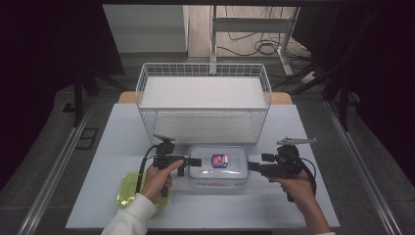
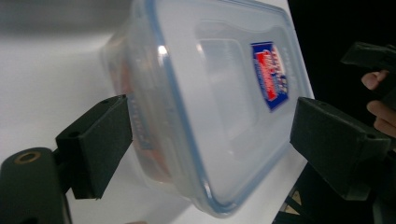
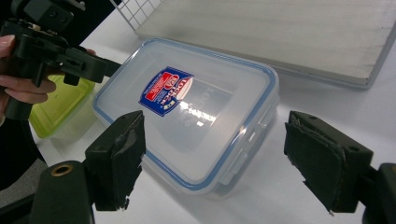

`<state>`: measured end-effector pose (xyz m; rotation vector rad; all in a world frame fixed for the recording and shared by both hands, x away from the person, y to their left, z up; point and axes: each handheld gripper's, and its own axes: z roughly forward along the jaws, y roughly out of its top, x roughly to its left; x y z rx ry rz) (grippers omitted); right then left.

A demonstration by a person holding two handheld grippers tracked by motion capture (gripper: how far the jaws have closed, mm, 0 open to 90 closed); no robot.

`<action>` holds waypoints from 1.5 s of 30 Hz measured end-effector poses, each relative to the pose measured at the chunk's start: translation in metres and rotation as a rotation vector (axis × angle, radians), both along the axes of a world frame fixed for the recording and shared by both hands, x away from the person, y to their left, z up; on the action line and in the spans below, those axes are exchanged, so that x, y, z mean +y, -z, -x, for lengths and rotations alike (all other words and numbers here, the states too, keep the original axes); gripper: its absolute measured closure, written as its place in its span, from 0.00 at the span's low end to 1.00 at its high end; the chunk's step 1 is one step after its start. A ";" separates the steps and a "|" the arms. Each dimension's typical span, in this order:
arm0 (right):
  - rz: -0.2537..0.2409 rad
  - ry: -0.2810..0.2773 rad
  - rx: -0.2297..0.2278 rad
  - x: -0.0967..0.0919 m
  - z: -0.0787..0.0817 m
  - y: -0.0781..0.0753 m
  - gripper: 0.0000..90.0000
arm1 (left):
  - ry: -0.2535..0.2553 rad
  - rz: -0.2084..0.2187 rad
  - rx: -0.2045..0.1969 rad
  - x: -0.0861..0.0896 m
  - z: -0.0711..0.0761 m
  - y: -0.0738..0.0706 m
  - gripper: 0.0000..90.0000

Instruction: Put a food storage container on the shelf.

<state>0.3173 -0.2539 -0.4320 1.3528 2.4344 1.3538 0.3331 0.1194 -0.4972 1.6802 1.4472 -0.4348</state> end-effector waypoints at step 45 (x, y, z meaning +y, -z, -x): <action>-0.146 0.003 0.322 0.011 -0.047 0.066 0.27 | 0.005 0.027 0.048 0.001 -0.004 0.012 0.40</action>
